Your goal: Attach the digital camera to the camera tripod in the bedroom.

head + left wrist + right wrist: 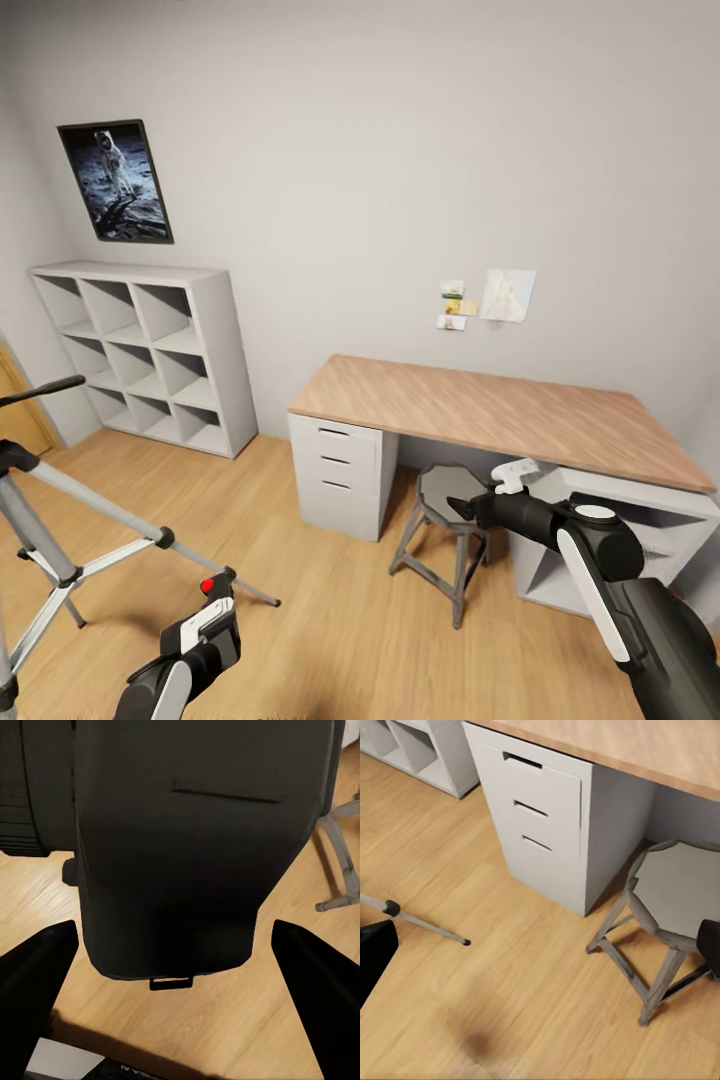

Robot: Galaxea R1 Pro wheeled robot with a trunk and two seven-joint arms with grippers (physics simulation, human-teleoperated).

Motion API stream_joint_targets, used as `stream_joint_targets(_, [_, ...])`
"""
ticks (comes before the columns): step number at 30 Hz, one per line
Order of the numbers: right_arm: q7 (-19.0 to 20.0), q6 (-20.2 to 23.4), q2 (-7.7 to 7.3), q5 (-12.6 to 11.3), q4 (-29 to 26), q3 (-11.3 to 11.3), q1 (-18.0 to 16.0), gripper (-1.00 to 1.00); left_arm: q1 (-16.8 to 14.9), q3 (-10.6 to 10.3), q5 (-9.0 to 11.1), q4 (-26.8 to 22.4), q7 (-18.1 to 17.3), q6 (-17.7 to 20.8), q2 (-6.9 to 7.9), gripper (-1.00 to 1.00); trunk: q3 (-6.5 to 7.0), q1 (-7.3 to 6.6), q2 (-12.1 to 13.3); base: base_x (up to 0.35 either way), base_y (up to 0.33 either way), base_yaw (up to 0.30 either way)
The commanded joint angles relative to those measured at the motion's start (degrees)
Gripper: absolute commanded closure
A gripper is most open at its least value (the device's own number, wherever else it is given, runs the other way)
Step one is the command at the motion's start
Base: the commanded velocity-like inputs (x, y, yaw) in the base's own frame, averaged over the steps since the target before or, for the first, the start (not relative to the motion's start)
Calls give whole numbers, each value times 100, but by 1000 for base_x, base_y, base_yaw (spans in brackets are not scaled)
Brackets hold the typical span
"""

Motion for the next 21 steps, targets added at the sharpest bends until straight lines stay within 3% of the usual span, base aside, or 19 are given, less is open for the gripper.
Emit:
stream_joint_targets(1, [-29, 33, -5, -56, -6, 3, -5, -100, -6, 9, 62, -9, 45, 29, -5, 100, -14, 4, -14, 0, -50, 263])
stream_joint_targets(21, [-29, 31, -5, -53, -6, 3, -5, -100, -5, 10, 79, -2, 45, 29, -5, 100, -14, 4, -14, 0, -10, 259])
